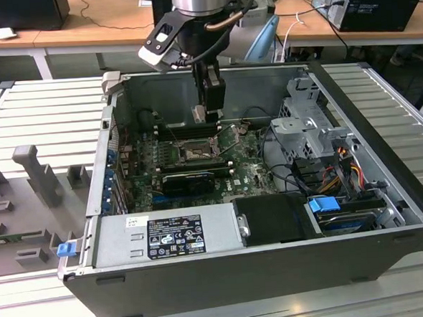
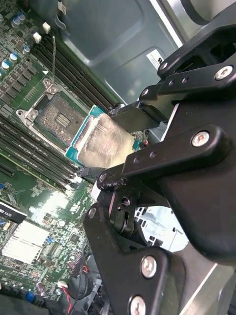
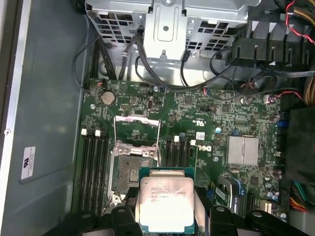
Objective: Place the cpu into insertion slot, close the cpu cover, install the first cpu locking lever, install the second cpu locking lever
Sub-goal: 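Place the cpu into insertion slot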
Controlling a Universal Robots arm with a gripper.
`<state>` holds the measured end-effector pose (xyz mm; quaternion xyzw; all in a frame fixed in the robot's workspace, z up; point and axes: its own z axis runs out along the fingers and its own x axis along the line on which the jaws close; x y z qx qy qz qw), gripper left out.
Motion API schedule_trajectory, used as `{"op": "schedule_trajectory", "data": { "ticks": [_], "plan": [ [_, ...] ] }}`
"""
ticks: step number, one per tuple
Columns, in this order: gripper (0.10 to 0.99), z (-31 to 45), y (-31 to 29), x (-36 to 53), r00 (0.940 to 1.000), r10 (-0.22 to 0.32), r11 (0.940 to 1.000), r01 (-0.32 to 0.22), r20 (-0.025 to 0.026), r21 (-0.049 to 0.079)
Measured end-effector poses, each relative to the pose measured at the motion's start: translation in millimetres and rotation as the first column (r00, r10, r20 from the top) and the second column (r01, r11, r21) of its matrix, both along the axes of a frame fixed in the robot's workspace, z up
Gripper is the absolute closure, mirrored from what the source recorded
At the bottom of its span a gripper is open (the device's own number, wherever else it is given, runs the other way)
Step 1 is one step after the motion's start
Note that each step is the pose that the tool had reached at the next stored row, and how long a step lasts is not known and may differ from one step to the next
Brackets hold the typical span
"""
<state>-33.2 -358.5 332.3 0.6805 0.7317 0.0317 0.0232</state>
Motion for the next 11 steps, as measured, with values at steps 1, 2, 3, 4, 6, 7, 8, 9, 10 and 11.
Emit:
{"op": "schedule_trajectory", "data": {
  "ticks": [1, 2, 3, 4, 6, 7, 8, 9, 10, 11],
  "plan": [
    [0.557, -1.4, 0.0, 0.0, 1.0, -0.003, 1.0, 0.003, 0.0, 0.0],
    [0.557, -3.5, 0.0, 0.0, 1.0, -0.006, 1.0, 0.006, -0.0001, 0.0],
    [0.557, -5.0, 0.0, 0.0, 1.0, -0.006, 1.0, 0.006, -0.0001, 0.0],
    [0.557, -7.2, 0.0, 0.0, 1.0, -0.007, 1.0, 0.007, 0.0, 0.0],
    [0.557, -11.2, 0.0, 0.0, 0.9999, -0.013, 0.9999, 0.013, 0.0, -0.001],
    [0.557, -12.3, 0.0, 0.0, 0.9999, -0.014, 0.9999, 0.014, 0.0, -0.001],
    [0.557, -13.7, 0.0, 0.0, 0.9999, -0.014, 0.9999, 0.014, 0.0001, -0.001],
    [0.557, -15.8, 0.0, 0.0, 0.9999, -0.015, 0.9999, 0.015, 0.0, -0.001],
    [0.557, -16.6, 0.0, 0.0, 0.9999, -0.015, 0.9999, 0.015, 0.0, -0.001],
    [0.557, -17.4, 0.0, 0.0, 0.9999, -0.016, 0.9999, 0.016, 0.0, -0.001]
  ]
}}
